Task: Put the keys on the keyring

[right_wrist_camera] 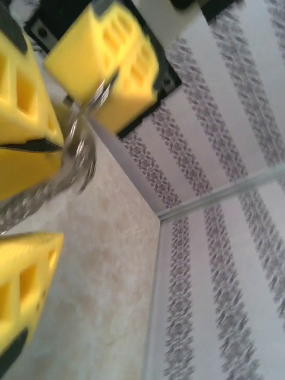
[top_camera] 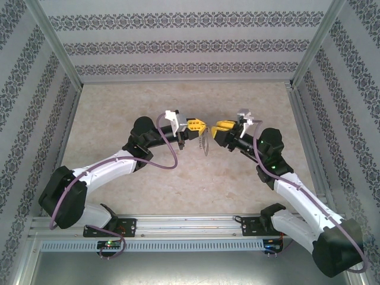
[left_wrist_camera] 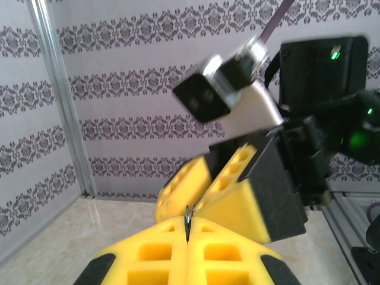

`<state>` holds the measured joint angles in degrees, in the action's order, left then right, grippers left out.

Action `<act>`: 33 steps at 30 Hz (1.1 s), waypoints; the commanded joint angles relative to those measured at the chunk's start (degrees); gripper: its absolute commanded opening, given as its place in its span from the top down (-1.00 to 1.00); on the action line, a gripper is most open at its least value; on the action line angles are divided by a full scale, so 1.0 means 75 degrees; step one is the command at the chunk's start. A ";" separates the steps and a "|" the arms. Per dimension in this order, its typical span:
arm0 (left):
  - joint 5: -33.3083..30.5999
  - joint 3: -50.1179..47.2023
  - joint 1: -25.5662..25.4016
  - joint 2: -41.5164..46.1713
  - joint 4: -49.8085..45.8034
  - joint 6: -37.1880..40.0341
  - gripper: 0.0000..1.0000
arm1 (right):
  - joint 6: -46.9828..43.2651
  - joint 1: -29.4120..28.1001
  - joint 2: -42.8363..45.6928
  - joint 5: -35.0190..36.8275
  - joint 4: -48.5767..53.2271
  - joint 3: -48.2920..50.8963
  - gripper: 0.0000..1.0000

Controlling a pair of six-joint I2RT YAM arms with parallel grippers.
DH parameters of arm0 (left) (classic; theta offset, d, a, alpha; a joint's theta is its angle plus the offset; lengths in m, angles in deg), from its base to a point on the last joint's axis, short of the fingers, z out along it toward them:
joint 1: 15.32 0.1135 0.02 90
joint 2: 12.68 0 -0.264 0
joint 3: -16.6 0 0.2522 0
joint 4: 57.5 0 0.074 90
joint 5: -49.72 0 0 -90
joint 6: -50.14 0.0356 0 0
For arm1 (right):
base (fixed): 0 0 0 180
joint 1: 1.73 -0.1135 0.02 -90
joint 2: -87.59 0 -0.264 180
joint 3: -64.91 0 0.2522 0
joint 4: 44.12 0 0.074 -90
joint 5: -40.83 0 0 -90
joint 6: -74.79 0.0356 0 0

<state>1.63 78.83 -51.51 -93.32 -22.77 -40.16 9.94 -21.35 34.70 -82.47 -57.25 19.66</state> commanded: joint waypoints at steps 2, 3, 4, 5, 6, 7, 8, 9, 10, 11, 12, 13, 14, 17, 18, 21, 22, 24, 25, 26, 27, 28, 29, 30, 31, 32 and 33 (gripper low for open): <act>0.0033 -0.0016 -0.0064 -0.0208 0.1113 -0.0527 1.00 | 0.0637 0.0457 0.0418 -0.0270 -0.0402 0.0269 -0.02; 0.0069 -0.0026 -0.0054 -0.0275 0.1181 -0.0613 1.00 | 0.0655 0.0491 0.0483 -0.0271 -0.0347 0.0261 -0.03; 0.0089 -0.0045 -0.0022 -0.0327 0.1297 -0.0718 1.00 | 0.0685 0.0512 0.0543 -0.0277 -0.0305 0.0260 -0.04; 0.0112 -0.0046 0.0012 -0.0375 0.1397 -0.0846 1.00 | 0.0700 0.0519 0.0589 -0.0271 -0.0274 0.0260 -0.04; 0.0163 -0.0054 0.0068 -0.0431 0.1500 -0.1012 1.00 | 0.0730 0.0527 0.0622 -0.0259 -0.0261 0.0250 -0.04; 0.0230 -0.0052 0.0138 -0.0503 0.1642 -0.1191 1.00 | 0.0753 0.0539 0.0629 -0.0248 -0.0235 0.0232 -0.04; 0.0292 -0.0051 0.0195 -0.0561 0.1782 -0.1386 1.00 | 0.0774 0.0541 0.0640 -0.0236 -0.0231 0.0227 -0.05; 0.0362 -0.0064 0.0276 -0.0640 0.2042 -0.1592 1.00 | 0.0796 0.0541 0.0629 -0.0246 -0.0255 0.0208 -0.05; 0.0428 -0.0076 0.0356 -0.0735 0.2310 -0.1825 1.00 | 0.0836 0.0538 0.0620 -0.0248 -0.0299 0.0202 -0.05; 0.0505 -0.0074 0.0417 -0.0833 0.2550 -0.2046 1.00 | 0.0876 0.0537 0.0607 -0.0251 -0.0335 0.0190 -0.05; 0.0606 -0.0075 0.0500 -0.0933 0.2826 -0.2340 1.00 | 0.0894 0.0537 0.0585 -0.0276 -0.0377 0.0170 -0.05; 0.0672 -0.0064 0.0570 -0.1039 0.3093 -0.2618 1.00 | 0.0937 0.0540 0.0543 -0.0318 -0.0430 0.0149 -0.05; 0.0724 -0.0053 0.0622 -0.1127 0.3330 -0.2817 1.00 | 0.0972 0.0540 0.0510 -0.0377 -0.0496 0.0133 -0.05; 0.0862 -0.0020 0.0795 -0.1367 0.3985 -0.3537 1.00 | 0.1111 0.0525 0.0348 -0.0668 -0.0747 0.0068 -0.04; 0.0923 0.0011 0.0847 -0.1459 0.4151 -0.3762 1.00 | 0.1163 0.0510 0.0278 -0.0755 -0.0814 0.0031 -0.05; 0.1099 0.0106 0.0965 -0.1624 0.4410 -0.4149 1.00 | 0.1240 0.0462 0.0058 -0.0904 -0.0948 -0.0094 -0.05; 0.1187 0.0126 0.0969 -0.1643 0.4408 -0.4199 1.00 | 0.1235 0.0427 -0.0026 -0.0865 -0.0965 -0.0142 -0.05; 0.1296 0.0158 0.0966 -0.1659 0.4408 -0.4287 1.00 | 0.1263 0.0383 -0.0178 -0.0767 -0.1113 -0.0193 -0.05; 0.1338 0.0171 0.0969 -0.1670 0.4395 -0.4321 1.00 | 0.1304 0.0364 -0.0280 -0.0752 -0.1227 -0.0234 -0.05; 0.1376 0.0173 0.0969 -0.1676 0.4398 -0.4342 1.00 | 0.1338 0.0355 -0.0371 -0.0760 -0.1319 -0.0280 -0.05; 0.1389 0.0165 0.0976 -0.1676 0.4406 -0.4361 1.00 | 0.1376 0.0312 -0.0493 -0.0774 -0.1426 -0.0349 -0.05; 0.1416 0.0160 0.0978 -0.1670 0.4398 -0.4392 1.00 | 0.1394 0.0266 -0.0618 -0.0798 -0.1501 -0.0428 -0.05; 0.1429 0.0156 0.0980 -0.1673 0.4397 -0.4430 1.00 | 0.1404 0.0217 -0.0717 -0.0826 -0.1570 -0.0490 -0.04; 0.1464 0.0160 0.0975 -0.1658 0.4381 -0.4459 1.00 | 0.1415 0.0160 -0.0822 -0.0865 -0.1646 -0.0563 -0.04; 0.1483 0.0159 0.0980 -0.1659 0.4364 -0.4469 1.00 | 0.1417 0.0112 -0.0912 -0.0923 -0.1699 -0.0642 -0.04; 0.1487 0.0149 0.0981 -0.1646 0.4341 -0.4481 1.00 | 0.1411 0.0081 -0.1008 -0.0997 -0.1758 -0.0700 -0.03; 0.1506 0.0164 0.0980 -0.1647 0.4329 -0.4496 1.00 | 0.1423 0.0051 -0.1102 -0.1132 -0.1832 -0.0768 -0.04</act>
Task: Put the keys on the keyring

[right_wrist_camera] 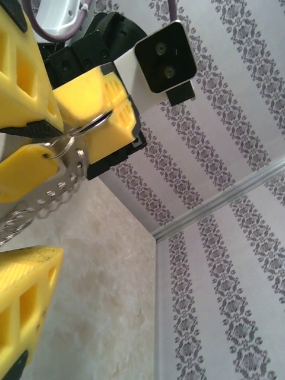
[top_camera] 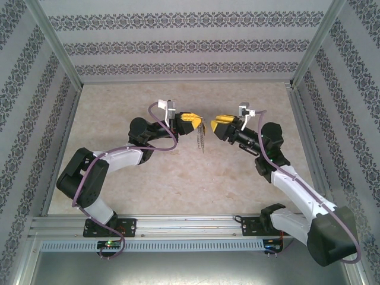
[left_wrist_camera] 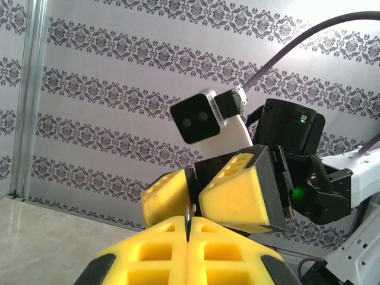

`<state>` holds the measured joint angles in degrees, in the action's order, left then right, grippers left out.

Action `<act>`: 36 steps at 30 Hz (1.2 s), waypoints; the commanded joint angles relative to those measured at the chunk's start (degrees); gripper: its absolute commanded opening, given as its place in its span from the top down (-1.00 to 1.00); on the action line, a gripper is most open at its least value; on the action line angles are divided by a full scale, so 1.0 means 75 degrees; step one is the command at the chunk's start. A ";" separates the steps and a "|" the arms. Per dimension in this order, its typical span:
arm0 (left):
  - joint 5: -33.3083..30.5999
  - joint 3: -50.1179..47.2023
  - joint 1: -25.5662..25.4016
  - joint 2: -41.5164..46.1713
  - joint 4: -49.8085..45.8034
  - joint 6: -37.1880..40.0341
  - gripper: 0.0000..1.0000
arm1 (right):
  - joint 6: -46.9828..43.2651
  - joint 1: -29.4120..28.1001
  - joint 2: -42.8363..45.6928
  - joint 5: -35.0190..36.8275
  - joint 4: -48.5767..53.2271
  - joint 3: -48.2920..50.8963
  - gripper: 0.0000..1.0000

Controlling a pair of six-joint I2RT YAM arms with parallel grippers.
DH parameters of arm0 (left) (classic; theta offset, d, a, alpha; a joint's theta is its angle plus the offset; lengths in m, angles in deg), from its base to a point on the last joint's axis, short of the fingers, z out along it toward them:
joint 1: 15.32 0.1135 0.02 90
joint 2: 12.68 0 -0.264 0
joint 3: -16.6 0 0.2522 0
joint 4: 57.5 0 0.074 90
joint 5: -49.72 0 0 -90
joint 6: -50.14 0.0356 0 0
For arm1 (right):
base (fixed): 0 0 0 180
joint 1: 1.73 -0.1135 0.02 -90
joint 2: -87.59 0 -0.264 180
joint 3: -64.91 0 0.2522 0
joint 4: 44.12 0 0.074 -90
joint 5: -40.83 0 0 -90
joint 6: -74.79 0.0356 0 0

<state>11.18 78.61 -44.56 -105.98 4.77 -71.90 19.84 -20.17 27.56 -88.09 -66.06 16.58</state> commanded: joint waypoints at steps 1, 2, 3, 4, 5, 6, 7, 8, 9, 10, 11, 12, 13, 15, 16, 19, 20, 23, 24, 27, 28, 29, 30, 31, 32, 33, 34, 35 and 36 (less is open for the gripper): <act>0.0255 0.0188 0.0044 0.0041 0.0645 -0.0286 1.00 | 0.0125 -0.0110 -0.0229 -0.0521 -0.0762 -0.0400 -0.03; 0.0258 0.0197 0.0054 0.0030 0.0644 -0.0311 1.00 | 0.0160 -0.0119 -0.0283 -0.0619 -0.0862 -0.0428 -0.04; 0.0276 0.0200 0.0054 0.0026 0.0638 -0.0330 1.00 | 0.0193 -0.0114 -0.0336 -0.0726 -0.0911 -0.0453 -0.03; 0.0267 0.0200 0.0049 0.0020 0.0632 -0.0340 1.00 | 0.0206 -0.0117 -0.0391 -0.0822 -0.0911 -0.0475 -0.03; 0.0281 0.0211 0.0054 0.0029 0.0633 -0.0352 1.00 | 0.0232 -0.0114 -0.0434 -0.0907 -0.1041 -0.0494 -0.03; 0.0292 0.0232 0.0051 0.0023 0.0621 -0.0376 1.00 | 0.0256 -0.0109 -0.0487 -0.1039 -0.1142 -0.0512 -0.03; 0.0298 0.0252 0.0051 0.0029 0.0600 -0.0392 1.00 | 0.0291 -0.0123 -0.0545 -0.1145 -0.1205 -0.0534 -0.03; 0.0320 0.0273 0.0052 0.0027 0.0576 -0.0405 1.00 | 0.0336 -0.0127 -0.0610 -0.1230 -0.1269 -0.0547 -0.03; 0.0322 0.0286 0.0054 0.0015 0.0563 -0.0427 1.00 | 0.0362 -0.0137 -0.0671 -0.1283 -0.1335 -0.0565 -0.02; 0.0329 0.0304 0.0052 0.0006 0.0571 -0.0445 1.00 | 0.0400 -0.0150 -0.0739 -0.1343 -0.1405 -0.0581 -0.02; 0.0334 0.0305 0.0054 0.0016 0.0573 -0.0454 1.00 | 0.0433 -0.0161 -0.0802 -0.1395 -0.1469 -0.0601 -0.01; 0.0327 0.0321 0.0053 0.0006 0.0574 -0.0463 1.00 | 0.0442 -0.0170 -0.0842 -0.1426 -0.1493 -0.0620 0.00; 0.0326 0.0327 0.0060 0.0004 0.0563 -0.0474 1.00 | 0.0442 -0.0181 -0.0889 -0.1446 -0.1519 -0.0638 0.02; 0.0316 0.0328 0.0047 0.0006 0.0573 -0.0482 1.00 | 0.0459 -0.0206 -0.0992 -0.1519 -0.1583 -0.0685 0.07; 0.0288 0.0326 0.0053 -0.0006 0.0574 -0.0478 1.00 | 0.0476 -0.0214 -0.1045 -0.1556 -0.1619 -0.0699 0.12; 0.0275 0.0329 0.0050 -0.0035 0.0577 -0.0493 1.00 | 0.0504 -0.0236 -0.1112 -0.1605 -0.1707 -0.0710 0.23; 0.0277 0.0329 0.0049 -0.0042 0.0585 -0.0501 1.00 | 0.0496 -0.0247 -0.1131 -0.1618 -0.1717 -0.0723 0.26; 0.0276 0.0341 0.0042 -0.0053 0.0577 -0.0500 1.00 | 0.0492 -0.0249 -0.1148 -0.1650 -0.1738 -0.0700 0.43; 0.0287 0.0349 0.0054 -0.0065 0.0568 -0.0491 1.00 | 0.0485 -0.0254 -0.1148 -0.1651 -0.1749 -0.0691 0.47; 0.0293 0.0364 0.0049 -0.0099 0.0550 -0.0514 1.00 | 0.0489 -0.0258 -0.1148 -0.1660 -0.1790 -0.0688 0.54; 0.0289 0.0365 0.0054 -0.0111 0.0562 -0.0516 1.00 | 0.0498 -0.0253 -0.1160 -0.1696 -0.1802 -0.0699 0.55; 0.0288 0.0367 0.0049 -0.0123 0.0563 -0.0529 1.00 | 0.0495 -0.0261 -0.1159 -0.1711 -0.1814 -0.0700 0.55; 0.0293 0.0375 0.0047 -0.0135 0.0565 -0.0535 1.00 | 0.0484 -0.0268 -0.1160 -0.1728 -0.1814 -0.0706 0.59; 0.0293 0.0379 0.0043 -0.0147 0.0574 -0.0538 1.00 | 0.0478 -0.0261 -0.1172 -0.1748 -0.1808 -0.0717 0.71; 0.0287 0.0379 0.0046 -0.0146 0.0574 -0.0536 1.00 | 0.0471 -0.0265 -0.1172 -0.1772 -0.1802 -0.0723 0.80; 0.0278 0.0375 0.0050 -0.0152 0.0574 -0.0538 1.00 | 0.0472 -0.0261 -0.1183 -0.1786 -0.1802 -0.0714 0.84; 0.0266 0.0379 0.0054 -0.0159 0.0583 -0.0545 1.00 | 0.0460 -0.0261 -0.1177 -0.1793 -0.1791 -0.0701 0.92; 0.0252 0.0387 0.0044 -0.0170 0.0585 -0.0537 1.00 | 0.0443 -0.0254 -0.1172 -0.1784 -0.1784 -0.0689 1.00; 0.0243 0.0391 0.0056 -0.0173 0.0585 -0.0545 1.00 | 0.0419 -0.0258 -0.1172 -0.1787 -0.1763 -0.0677 1.00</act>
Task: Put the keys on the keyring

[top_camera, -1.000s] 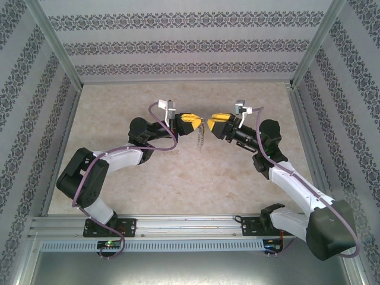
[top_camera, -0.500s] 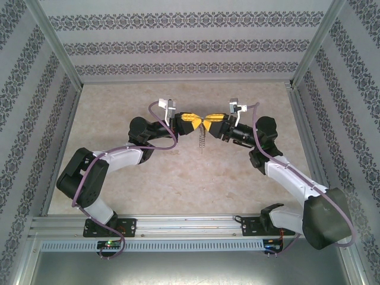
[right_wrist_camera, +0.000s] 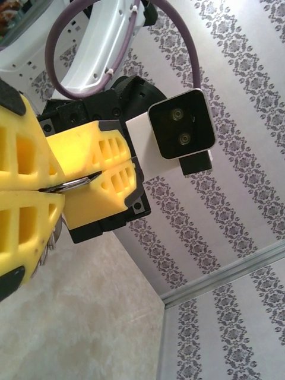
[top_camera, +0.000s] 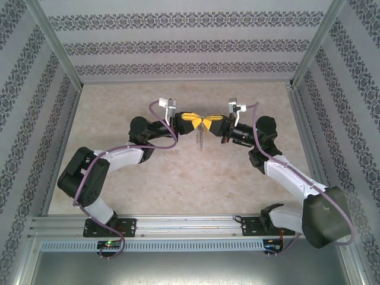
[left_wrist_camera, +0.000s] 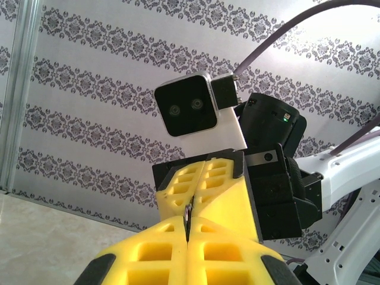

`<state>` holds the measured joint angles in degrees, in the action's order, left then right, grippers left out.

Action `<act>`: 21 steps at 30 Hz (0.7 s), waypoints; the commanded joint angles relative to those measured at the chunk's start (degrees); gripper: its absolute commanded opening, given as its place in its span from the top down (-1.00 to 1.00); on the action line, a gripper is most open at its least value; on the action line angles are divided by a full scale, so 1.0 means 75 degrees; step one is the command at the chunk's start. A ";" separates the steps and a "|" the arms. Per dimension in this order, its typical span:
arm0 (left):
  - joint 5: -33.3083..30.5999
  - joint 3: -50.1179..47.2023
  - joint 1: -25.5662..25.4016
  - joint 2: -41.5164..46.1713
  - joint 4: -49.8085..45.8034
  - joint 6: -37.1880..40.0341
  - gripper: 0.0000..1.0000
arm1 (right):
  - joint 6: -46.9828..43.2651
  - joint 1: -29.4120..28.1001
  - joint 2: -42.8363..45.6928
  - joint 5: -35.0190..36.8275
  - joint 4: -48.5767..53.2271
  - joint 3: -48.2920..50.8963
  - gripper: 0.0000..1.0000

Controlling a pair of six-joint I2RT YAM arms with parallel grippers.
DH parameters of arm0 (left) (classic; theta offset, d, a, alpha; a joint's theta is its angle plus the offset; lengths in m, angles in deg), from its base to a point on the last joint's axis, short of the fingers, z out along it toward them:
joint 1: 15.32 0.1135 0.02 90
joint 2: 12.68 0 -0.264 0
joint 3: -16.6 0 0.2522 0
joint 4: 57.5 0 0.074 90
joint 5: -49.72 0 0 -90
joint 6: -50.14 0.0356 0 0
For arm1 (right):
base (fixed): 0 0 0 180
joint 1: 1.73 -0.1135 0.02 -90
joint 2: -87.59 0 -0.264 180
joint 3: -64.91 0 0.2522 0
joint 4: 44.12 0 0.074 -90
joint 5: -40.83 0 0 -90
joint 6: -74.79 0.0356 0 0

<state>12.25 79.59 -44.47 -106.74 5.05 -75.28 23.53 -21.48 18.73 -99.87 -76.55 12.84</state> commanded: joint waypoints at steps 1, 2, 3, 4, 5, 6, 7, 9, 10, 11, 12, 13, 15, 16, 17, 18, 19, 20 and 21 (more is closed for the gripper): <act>0.0088 0.0272 0.0025 -0.0068 0.0537 -0.0082 1.00 | -0.0097 -0.0068 0.0013 -0.0213 -0.0335 -0.0160 1.00; 0.0061 0.0262 0.0033 -0.0068 0.0530 -0.0092 1.00 | -0.0131 -0.0055 0.0017 -0.0202 -0.0310 -0.0144 1.00; 0.0010 0.0253 0.0040 -0.0068 0.0514 -0.0072 1.00 | -0.0155 -0.0039 0.0020 -0.0179 -0.0261 -0.0143 1.00; -0.0045 0.0243 0.0036 -0.0061 0.0491 -0.0030 1.00 | -0.0182 -0.0027 0.0029 -0.0146 -0.0238 -0.0132 1.00; -0.0064 0.0243 0.0042 -0.0036 0.0436 0.0024 1.00 | -0.0195 0.0005 0.0040 -0.0095 -0.0213 -0.0131 1.00; -0.0082 0.0231 0.0053 -0.0009 0.0344 0.0100 0.98 | -0.0224 0.0038 0.0051 -0.0030 -0.0125 -0.0125 1.00; -0.0128 0.0207 0.0101 0.0082 0.0178 0.0208 0.84 | -0.0300 0.0083 0.0080 0.0051 0.0040 -0.0162 1.00; -0.0235 0.0137 0.0218 0.0282 -0.0169 0.0459 0.63 | -0.0472 0.0180 0.0153 0.0148 0.0350 -0.0207 1.00; -0.0272 0.0119 0.0305 0.0410 -0.0403 0.0581 0.52 | -0.0602 0.0225 0.0211 0.0201 0.0594 -0.0249 1.00; -0.0261 0.0129 0.0407 0.0528 -0.0715 0.0684 0.45 | -0.0827 0.0252 0.0281 0.0246 0.0973 -0.0327 1.00; -0.0226 0.0147 0.0497 0.0622 -0.0952 0.0789 0.40 | -0.1064 0.0253 0.0346 0.0303 0.1344 -0.0420 1.00; -0.0198 0.0143 0.0591 0.0722 -0.1155 0.0909 0.34 | -0.1377 0.0250 0.0400 0.0374 0.1812 -0.0537 1.00; -0.0198 0.0098 0.0743 0.0838 -0.1363 0.1095 0.23 | -0.1805 0.0271 0.0473 0.0491 0.2385 -0.0693 1.00; -0.0148 0.0107 0.0830 0.0870 -0.1453 0.1157 0.19 | -0.2009 0.0288 0.0470 0.0522 0.2682 -0.0794 1.00; -0.0075 0.0139 0.0909 0.0873 -0.1553 0.1203 0.17 | -0.2216 0.0297 0.0463 0.0552 0.2944 -0.0889 1.00; -0.0006 0.0177 0.0982 0.0870 -0.1701 0.1247 0.13 | -0.2447 0.0307 0.0409 0.0572 0.3248 -0.1028 1.00; 0.0104 0.0234 0.1050 0.0876 -0.1860 0.1332 0.10 | -0.2683 0.0319 0.0329 0.0576 0.3592 -0.1189 1.00; 0.0223 0.0300 0.1094 0.0881 -0.2056 0.1418 0.07 | -0.2947 0.0317 0.0226 0.0583 0.3949 -0.1375 1.00; 0.0337 0.0368 0.1138 0.0873 -0.2244 0.1525 0.05 | -0.3192 0.0316 0.0141 0.0539 0.4271 -0.1547 1.00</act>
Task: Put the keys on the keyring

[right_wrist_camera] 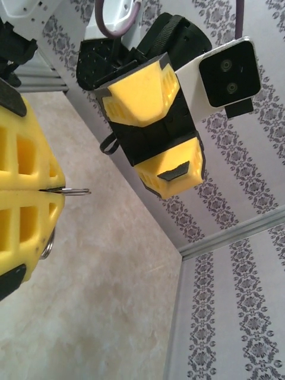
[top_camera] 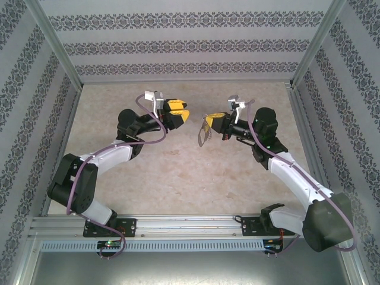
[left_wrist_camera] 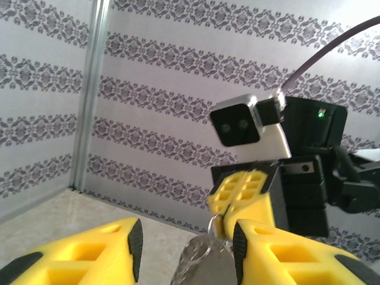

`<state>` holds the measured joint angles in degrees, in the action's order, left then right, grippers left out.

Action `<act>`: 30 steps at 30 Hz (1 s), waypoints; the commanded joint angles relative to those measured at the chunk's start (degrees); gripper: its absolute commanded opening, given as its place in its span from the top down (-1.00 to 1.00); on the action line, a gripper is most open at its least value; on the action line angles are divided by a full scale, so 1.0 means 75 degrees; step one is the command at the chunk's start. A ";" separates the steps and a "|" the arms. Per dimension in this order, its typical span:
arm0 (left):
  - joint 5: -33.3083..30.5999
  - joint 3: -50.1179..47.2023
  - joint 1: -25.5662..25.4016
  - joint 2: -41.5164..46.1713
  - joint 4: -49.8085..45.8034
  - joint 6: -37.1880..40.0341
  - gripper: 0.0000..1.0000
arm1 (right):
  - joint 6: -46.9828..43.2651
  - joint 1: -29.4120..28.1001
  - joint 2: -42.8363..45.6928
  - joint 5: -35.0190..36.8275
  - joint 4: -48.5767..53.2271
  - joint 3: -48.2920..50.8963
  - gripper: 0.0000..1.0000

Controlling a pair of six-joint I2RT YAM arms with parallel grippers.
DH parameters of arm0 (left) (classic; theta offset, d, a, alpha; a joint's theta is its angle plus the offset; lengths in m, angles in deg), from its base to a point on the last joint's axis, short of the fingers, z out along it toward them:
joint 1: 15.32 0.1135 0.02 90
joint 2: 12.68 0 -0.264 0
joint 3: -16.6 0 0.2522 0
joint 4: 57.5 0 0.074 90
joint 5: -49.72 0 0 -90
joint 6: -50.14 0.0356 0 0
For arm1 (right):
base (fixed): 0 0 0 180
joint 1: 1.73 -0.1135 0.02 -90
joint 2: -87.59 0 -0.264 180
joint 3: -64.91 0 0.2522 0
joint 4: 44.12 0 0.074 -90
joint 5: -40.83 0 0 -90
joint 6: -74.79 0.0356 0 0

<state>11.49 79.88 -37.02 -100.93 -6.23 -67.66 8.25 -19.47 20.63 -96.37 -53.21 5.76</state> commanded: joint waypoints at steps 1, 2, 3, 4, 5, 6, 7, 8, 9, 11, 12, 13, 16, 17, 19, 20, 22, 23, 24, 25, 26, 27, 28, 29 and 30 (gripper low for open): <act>0.0533 0.0391 0.0171 0.0097 -0.0995 0.0658 0.03 | -0.1442 0.0062 -0.0229 0.0061 0.1503 -0.0805 1.00; 0.0635 0.0464 0.0188 0.0123 -0.1254 0.0817 0.01 | -0.1726 0.0072 -0.0338 0.0047 0.1846 -0.0998 1.00; 0.0724 0.0524 0.0217 0.0119 -0.1460 0.0946 -0.01 | -0.1964 0.0093 -0.0443 -0.0023 0.2122 -0.1170 1.00; 0.0832 0.0588 0.0241 0.0122 -0.1703 0.1088 -0.04 | -0.2180 0.0129 -0.0577 -0.0131 0.2405 -0.1379 1.00; 0.0942 0.0654 0.0264 0.0119 -0.1941 0.1247 -0.05 | -0.2456 0.0160 -0.0709 -0.0212 0.2729 -0.1596 1.00; 0.1041 0.0713 0.0284 0.0100 -0.2142 0.1383 -0.06 | -0.2675 0.0179 -0.0835 -0.0276 0.3025 -0.1801 1.00; 0.1138 0.0791 0.0318 0.0092 -0.2407 0.1516 -0.09 | -0.2898 0.0205 -0.0994 -0.0439 0.3313 -0.2025 1.00; 0.1237 0.0867 0.0332 0.0074 -0.2665 0.1660 -0.11 | -0.3087 0.0238 -0.1151 -0.0606 0.3569 -0.2254 1.00; 0.1301 0.0925 0.0358 0.0069 -0.2901 0.1785 -0.12 | -0.3234 0.0243 -0.1257 -0.0692 0.3801 -0.2429 1.00; 0.1479 0.1063 0.0422 0.0004 -0.3313 0.1987 -0.15 | -0.3534 0.0259 -0.1477 -0.0835 0.4200 -0.2739 1.00; 0.1568 0.1137 0.0442 -0.0034 -0.3438 0.1999 -0.15 | -0.3683 0.0256 -0.1552 -0.0915 0.4392 -0.2873 1.00; 0.1651 0.1193 0.0465 -0.0063 -0.3501 0.1996 -0.16 | -0.3805 0.0262 -0.1621 -0.0988 0.4582 -0.2979 1.00; 0.2014 0.1469 0.0501 -0.0214 -0.3802 0.1912 -0.15 | -0.4115 0.0257 -0.1809 -0.1236 0.5027 -0.3264 1.00; 0.2096 0.1554 0.0493 -0.0262 -0.3934 0.1904 -0.15 | -0.4196 0.0256 -0.1877 -0.1336 0.5159 -0.3330 1.00; 0.2214 0.1698 0.0496 -0.0353 -0.4021 0.1858 -0.15 | -0.4274 0.0244 -0.1948 -0.1471 0.5281 -0.3410 1.00; 0.2276 0.1770 0.0502 -0.0407 -0.4091 0.1854 -0.15 | -0.4277 0.0244 -0.1975 -0.1552 0.5276 -0.3406 1.00; 0.2388 0.1907 0.0502 -0.0505 -0.4231 0.1809 -0.12 | -0.4243 0.0230 -0.2014 -0.1731 0.5212 -0.3394 1.00; 0.2452 0.1976 0.0500 -0.0549 -0.4280 0.1778 -0.11 | -0.4242 0.0214 -0.2035 -0.1807 0.5203 -0.3394 1.00; 0.2509 0.2029 0.0485 -0.0593 -0.4321 0.1752 -0.09 | -0.4231 0.0193 -0.2047 -0.1849 0.5166 -0.3384 1.00; 0.2557 0.2066 0.0480 -0.0629 -0.4344 0.1731 -0.08 | -0.4221 0.0176 -0.2071 -0.1885 0.5146 -0.3382 1.00; 0.2583 0.2103 0.0478 -0.0664 -0.4386 0.1723 -0.06 | -0.4196 0.0173 -0.2091 -0.1926 0.5112 -0.3383 1.00; 0.2609 0.2147 0.0466 -0.0693 -0.4425 0.1713 -0.05 | -0.4174 0.0155 -0.2118 -0.1948 0.5092 -0.3393 1.00; 0.2635 0.2172 0.0453 -0.0712 -0.4468 0.1724 -0.05 | -0.4166 0.0137 -0.2134 -0.1978 0.5063 -0.3408 1.00; 0.2659 0.2208 0.0443 -0.0743 -0.4519 0.1732 -0.04 | -0.4137 0.0120 -0.2149 -0.2012 0.5023 -0.3406 1.00; 0.2681 0.2233 0.0425 -0.0766 -0.4577 0.1748 -0.03 | -0.4120 0.0108 -0.2174 -0.2042 0.5013 -0.3426 1.00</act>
<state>28.80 94.59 -33.96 -106.08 -38.49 -55.04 -21.63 -18.01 5.02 -108.11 -14.65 -17.82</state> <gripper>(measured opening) 0.517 0.065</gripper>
